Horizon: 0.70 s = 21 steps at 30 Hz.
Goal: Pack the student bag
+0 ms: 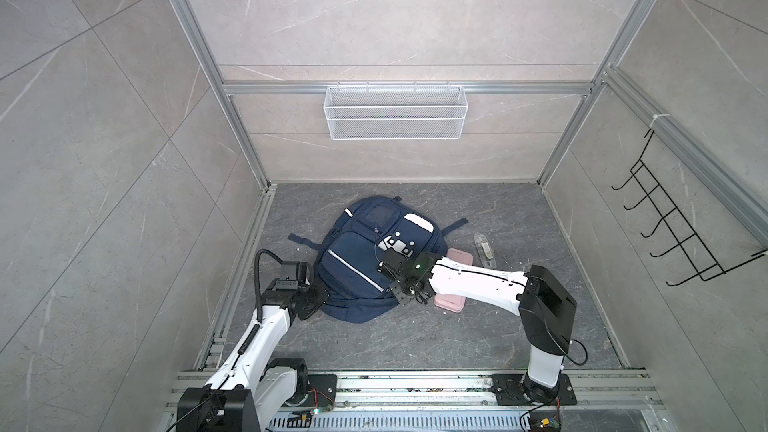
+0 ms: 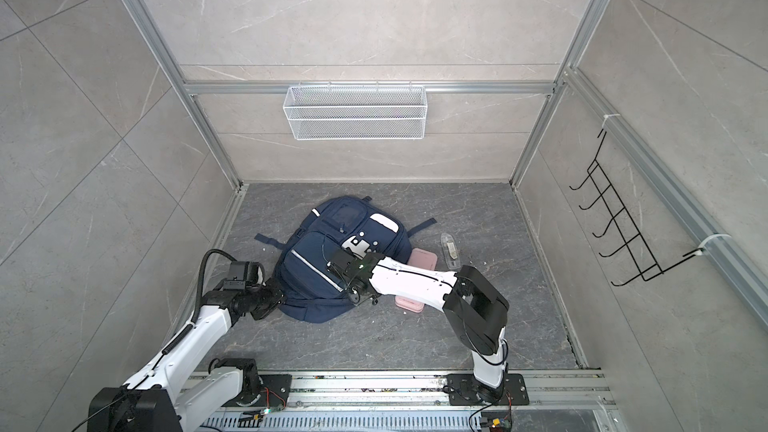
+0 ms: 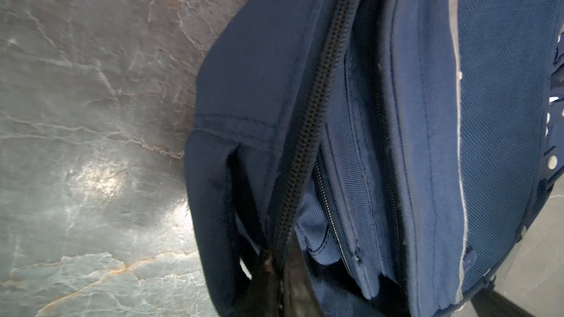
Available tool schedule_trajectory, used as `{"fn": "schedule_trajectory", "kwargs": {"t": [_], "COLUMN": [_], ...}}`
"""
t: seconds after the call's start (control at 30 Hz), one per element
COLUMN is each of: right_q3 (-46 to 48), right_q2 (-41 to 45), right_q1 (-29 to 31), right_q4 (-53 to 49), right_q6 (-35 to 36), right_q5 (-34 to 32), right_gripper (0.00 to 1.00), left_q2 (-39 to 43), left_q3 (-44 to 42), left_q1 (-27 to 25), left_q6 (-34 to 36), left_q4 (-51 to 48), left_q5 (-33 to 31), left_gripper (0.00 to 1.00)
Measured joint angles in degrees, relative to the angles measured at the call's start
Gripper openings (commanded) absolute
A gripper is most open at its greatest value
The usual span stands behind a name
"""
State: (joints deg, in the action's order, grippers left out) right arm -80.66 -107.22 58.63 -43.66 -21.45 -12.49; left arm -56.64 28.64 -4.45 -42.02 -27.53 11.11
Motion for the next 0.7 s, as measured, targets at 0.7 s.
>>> {"fn": "schedule_trajectory", "kwargs": {"t": [0.7], "right_q3": [-1.5], "right_q2": [0.0], "right_q1": [5.0], "right_q4": [4.8], "right_q6": [-3.5], "right_q5": [12.5], "right_gripper": [0.00], "left_q2": [3.5], "left_q3": [2.5], "left_q1": [-0.8], "left_q6": [-1.0], "left_q4": [-2.8], "left_q5": [1.9], "left_gripper": [0.32]}}
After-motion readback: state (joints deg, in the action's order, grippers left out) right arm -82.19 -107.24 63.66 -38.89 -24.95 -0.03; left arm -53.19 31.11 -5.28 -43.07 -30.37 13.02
